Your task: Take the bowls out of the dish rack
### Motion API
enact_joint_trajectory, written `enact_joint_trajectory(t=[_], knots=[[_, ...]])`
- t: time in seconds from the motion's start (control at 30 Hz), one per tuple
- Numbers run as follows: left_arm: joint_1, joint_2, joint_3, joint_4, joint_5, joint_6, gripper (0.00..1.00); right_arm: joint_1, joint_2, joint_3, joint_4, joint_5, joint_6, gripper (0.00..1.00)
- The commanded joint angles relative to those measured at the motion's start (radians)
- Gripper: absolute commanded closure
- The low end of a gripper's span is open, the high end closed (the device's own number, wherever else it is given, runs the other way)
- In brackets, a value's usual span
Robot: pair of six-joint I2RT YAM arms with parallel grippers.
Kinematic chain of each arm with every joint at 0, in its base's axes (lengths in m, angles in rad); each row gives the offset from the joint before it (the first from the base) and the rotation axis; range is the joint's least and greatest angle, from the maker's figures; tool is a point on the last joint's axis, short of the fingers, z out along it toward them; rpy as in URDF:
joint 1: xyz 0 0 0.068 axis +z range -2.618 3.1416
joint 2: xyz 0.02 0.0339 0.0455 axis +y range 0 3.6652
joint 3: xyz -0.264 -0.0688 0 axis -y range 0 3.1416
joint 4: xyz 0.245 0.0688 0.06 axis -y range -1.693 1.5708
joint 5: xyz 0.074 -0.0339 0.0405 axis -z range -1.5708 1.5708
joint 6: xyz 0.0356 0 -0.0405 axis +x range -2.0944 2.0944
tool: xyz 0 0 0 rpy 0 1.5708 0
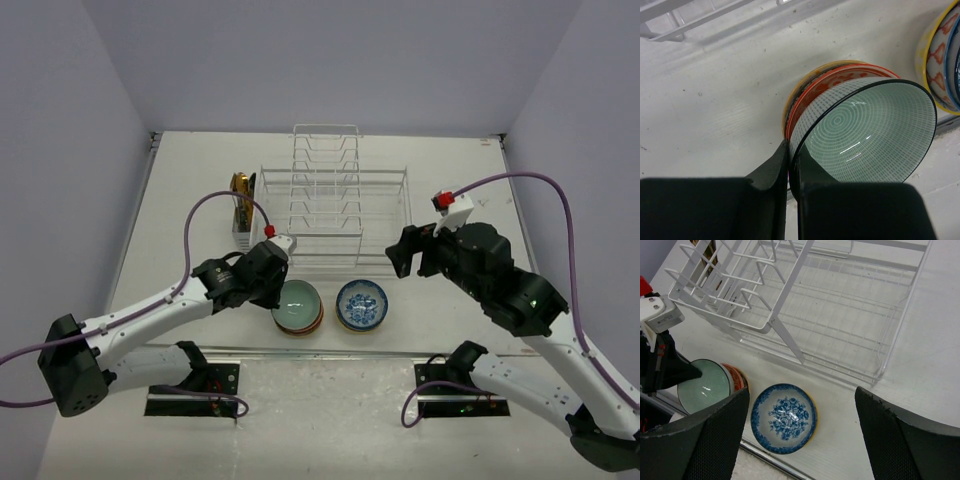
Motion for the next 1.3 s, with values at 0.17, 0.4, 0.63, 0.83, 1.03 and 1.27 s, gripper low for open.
enact_joint_trajectory(t=[0.17,0.4,0.63,0.83,1.03,1.27], knots=[[-0.004,-0.008,-0.019,0.091,0.0,-0.026,0.82,0.001,-0.004,-0.013,0.011,-0.018,-0.015,0.13],[-0.004,-0.038,-0.028,0.094,0.017,-0.031,0.61,0.001,0.001,-0.01,0.016,-0.032,-0.015,0.13],[-0.004,-0.066,-0.038,0.082,0.012,-0.033,0.68,0.001,0.005,-0.004,0.014,-0.038,-0.017,0.12],[-0.004,-0.129,-0.011,0.005,-0.072,-0.04,0.5,0.001,0.005,0.01,0.001,-0.023,-0.018,0.12],[-0.004,-0.178,0.07,-0.093,-0.277,-0.083,0.0,0.001,-0.011,0.042,-0.025,0.068,0.006,0.09],[0.002,-0.316,0.081,-0.113,-0.67,-0.23,0.0,0.001,-0.105,0.096,-0.15,0.35,0.083,0.01]])
